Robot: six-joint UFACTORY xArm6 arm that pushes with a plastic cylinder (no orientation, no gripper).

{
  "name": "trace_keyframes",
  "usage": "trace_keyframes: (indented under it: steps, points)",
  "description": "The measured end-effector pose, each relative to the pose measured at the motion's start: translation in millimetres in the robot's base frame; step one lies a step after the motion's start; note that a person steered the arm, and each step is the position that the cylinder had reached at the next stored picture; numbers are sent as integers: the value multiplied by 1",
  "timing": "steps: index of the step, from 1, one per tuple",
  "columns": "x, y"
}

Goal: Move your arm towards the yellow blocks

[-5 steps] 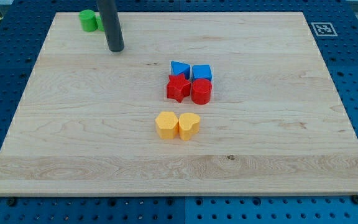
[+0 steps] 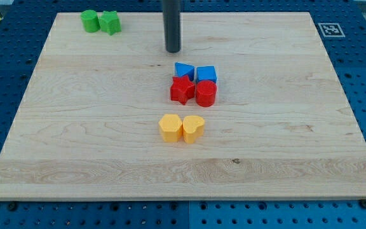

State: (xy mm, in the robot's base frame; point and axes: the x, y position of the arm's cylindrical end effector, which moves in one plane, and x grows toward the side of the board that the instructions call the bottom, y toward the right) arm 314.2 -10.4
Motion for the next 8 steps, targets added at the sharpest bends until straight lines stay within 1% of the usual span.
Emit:
trace_keyframes:
  steps: [2, 5, 8]
  points:
    - [3, 50]
    - [28, 127]
    - [71, 160]
